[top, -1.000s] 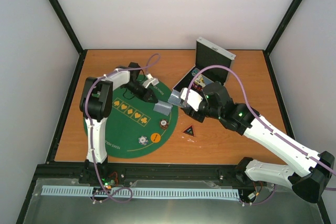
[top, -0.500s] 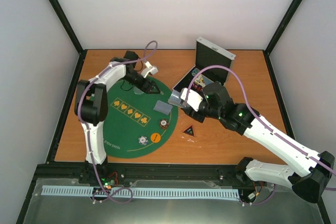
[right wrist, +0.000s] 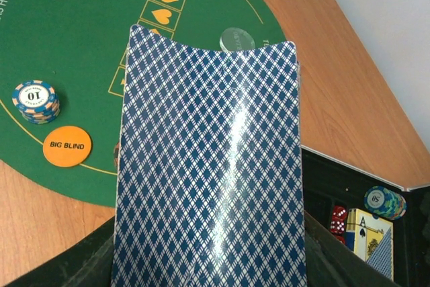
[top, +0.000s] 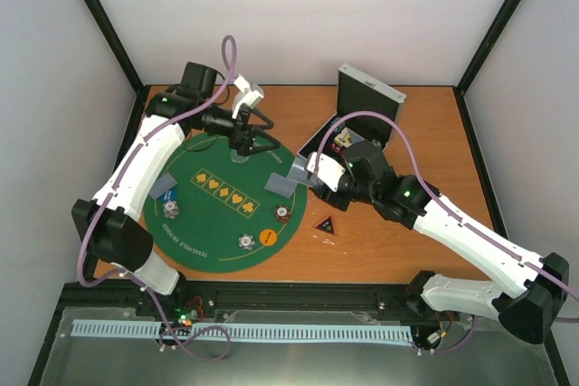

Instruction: Distribute texas hold em gaming equipment

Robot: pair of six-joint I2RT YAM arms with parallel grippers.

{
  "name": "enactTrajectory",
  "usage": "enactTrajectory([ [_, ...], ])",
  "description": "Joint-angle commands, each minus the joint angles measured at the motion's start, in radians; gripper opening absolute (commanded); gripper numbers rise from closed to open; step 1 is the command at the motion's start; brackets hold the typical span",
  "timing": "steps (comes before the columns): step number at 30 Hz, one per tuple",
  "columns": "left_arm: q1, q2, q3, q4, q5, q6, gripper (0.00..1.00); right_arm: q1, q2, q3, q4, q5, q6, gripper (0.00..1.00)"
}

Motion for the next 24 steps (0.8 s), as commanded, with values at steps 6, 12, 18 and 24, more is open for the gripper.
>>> enactTrajectory([
  [6,-0.119,-0.016,-0.112,0.158,-0.195,-0.169,1.0,-0.006,0.011,0.044,0.031,-0.027,0.004,0.52],
  [12,-0.165,0.028,-0.106,0.161,-0.184,-0.19,1.0,-0.006,0.006,0.037,0.033,-0.027,0.008,0.52],
  [18,-0.218,0.056,-0.107,0.147,-0.202,-0.177,1.0,-0.006,0.003,0.036,0.034,-0.024,0.005,0.52],
  [24,-0.218,0.057,-0.122,0.159,-0.294,-0.18,1.0,-0.006,-0.008,0.031,0.036,-0.026,0.002,0.52],
])
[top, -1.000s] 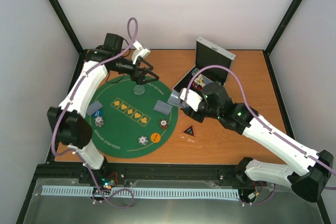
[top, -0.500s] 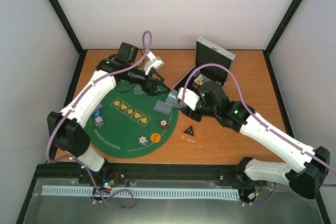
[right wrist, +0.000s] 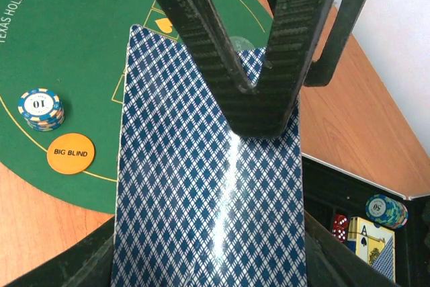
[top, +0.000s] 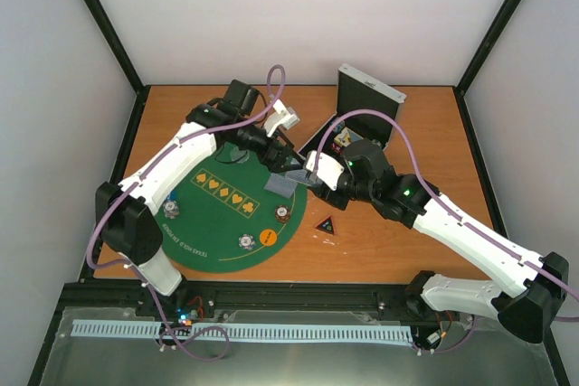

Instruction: Distribute texas hold em gaming equipment

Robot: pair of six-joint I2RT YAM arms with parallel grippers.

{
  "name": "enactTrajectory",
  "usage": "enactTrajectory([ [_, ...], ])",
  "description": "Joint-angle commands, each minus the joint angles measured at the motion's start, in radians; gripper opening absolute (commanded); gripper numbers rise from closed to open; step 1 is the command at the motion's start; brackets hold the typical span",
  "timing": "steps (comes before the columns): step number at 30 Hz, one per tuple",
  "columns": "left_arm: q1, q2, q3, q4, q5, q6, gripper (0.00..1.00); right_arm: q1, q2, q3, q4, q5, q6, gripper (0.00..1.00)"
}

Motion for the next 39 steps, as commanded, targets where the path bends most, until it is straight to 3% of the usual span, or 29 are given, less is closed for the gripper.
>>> enactTrajectory([
  [1,-0.003,-0.005,-0.007,0.023,-0.074,-0.013,1.0,-0.006,-0.022,0.019,0.03,-0.005,0.001,0.52],
  [15,-0.003,-0.061,-0.022,0.012,-0.167,0.013,1.0,-0.006,-0.032,0.017,0.024,0.009,-0.006,0.52],
  [27,0.008,-0.091,0.071,-0.072,-0.075,0.044,1.0,-0.006,-0.028,0.014,0.026,0.014,-0.009,0.52],
  [33,0.01,-0.118,0.034,-0.085,-0.039,0.044,0.99,-0.007,-0.022,0.013,0.028,0.012,-0.008,0.52],
  [36,0.009,-0.118,0.017,-0.087,-0.03,0.047,0.92,-0.006,-0.022,0.013,0.031,0.012,-0.008,0.52],
  [39,0.009,-0.11,0.01,-0.085,-0.02,0.042,0.72,-0.006,-0.019,0.016,0.032,0.01,-0.006,0.52],
])
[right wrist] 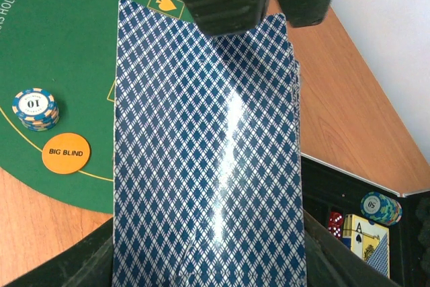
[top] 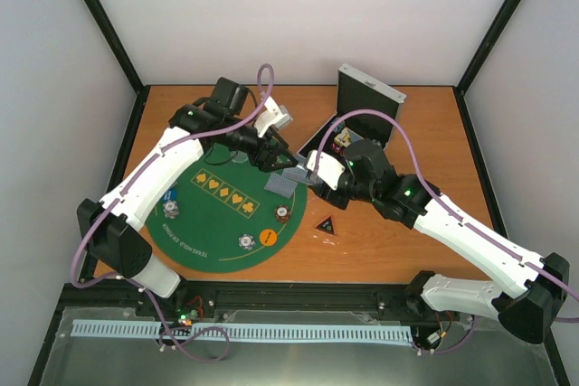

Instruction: Distribute texas hold em gaming equipment

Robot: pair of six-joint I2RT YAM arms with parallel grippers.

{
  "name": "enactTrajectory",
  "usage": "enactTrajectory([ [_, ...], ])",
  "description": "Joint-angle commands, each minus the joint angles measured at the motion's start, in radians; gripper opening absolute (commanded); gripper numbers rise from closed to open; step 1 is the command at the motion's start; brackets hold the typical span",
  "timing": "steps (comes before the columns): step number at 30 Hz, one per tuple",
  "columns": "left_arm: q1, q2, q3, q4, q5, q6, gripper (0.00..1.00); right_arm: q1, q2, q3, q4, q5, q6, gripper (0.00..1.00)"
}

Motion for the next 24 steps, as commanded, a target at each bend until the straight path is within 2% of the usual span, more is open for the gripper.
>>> enactTrajectory([
  [1,0.005,-0.003,-0.008,-0.017,0.045,0.01,0.65,-0.006,-0.015,0.015,0.031,-0.002,-0.005,0.52],
  [2,0.005,0.0,-0.01,-0.018,0.055,0.01,0.61,-0.006,-0.014,0.016,0.032,-0.003,-0.005,0.52],
  [5,0.005,0.012,-0.014,-0.027,0.063,0.02,0.6,-0.006,-0.014,0.015,0.03,0.0,-0.005,0.52],
  [9,0.005,0.014,-0.017,-0.031,0.075,0.026,0.47,-0.006,-0.014,0.012,0.031,-0.001,-0.007,0.52],
  [13,0.005,0.021,-0.029,-0.045,0.107,0.038,0.44,-0.006,-0.012,0.013,0.032,0.001,-0.007,0.52],
  [16,0.005,0.021,-0.024,-0.058,0.116,0.047,0.38,-0.006,-0.012,0.011,0.036,0.001,-0.007,0.52],
  [20,0.005,0.021,-0.025,-0.064,0.135,0.054,0.24,-0.006,-0.012,0.011,0.037,0.004,-0.007,0.52],
  [24,0.005,0.018,-0.012,-0.076,0.135,0.061,0.02,-0.006,-0.016,0.01,0.033,0.01,-0.006,0.52],
])
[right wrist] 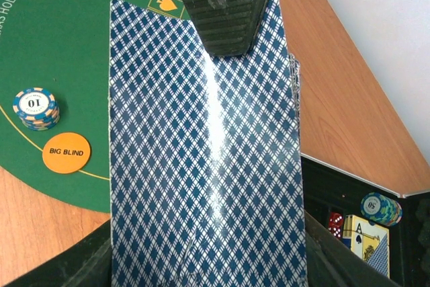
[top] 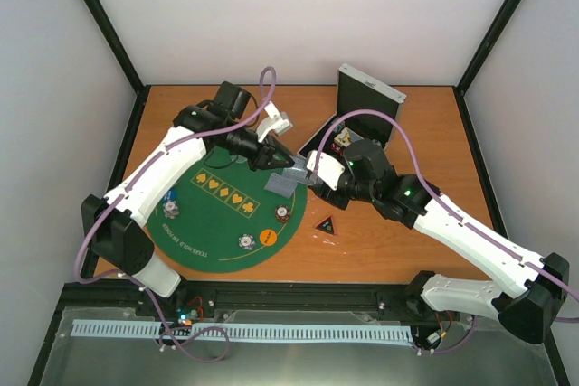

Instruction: Distribute texas hold em gaming equipment

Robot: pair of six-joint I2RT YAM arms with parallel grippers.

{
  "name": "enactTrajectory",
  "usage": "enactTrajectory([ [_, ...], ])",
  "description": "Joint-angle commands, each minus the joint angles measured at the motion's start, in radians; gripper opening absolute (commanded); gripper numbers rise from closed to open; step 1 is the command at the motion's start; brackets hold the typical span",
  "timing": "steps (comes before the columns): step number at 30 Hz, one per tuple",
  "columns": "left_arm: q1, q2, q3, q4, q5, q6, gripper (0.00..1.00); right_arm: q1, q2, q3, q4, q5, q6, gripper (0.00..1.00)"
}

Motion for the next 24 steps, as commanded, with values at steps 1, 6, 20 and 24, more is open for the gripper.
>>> enactTrajectory([
  [1,0.005,-0.004,0.024,-0.033,0.034,0.026,0.01,-0.006,-0.017,0.009,0.033,0.013,-0.006,0.52],
  [6,0.005,-0.022,0.033,-0.044,0.0,0.043,0.01,-0.006,-0.026,0.003,0.032,0.019,-0.004,0.52],
  [20,0.046,-0.067,0.064,-0.088,-0.002,0.093,0.01,-0.006,-0.029,-0.014,0.034,0.028,-0.006,0.52],
  [24,0.063,-0.085,0.067,-0.099,0.003,0.106,0.01,-0.006,-0.026,-0.015,0.033,0.03,-0.008,0.52],
])
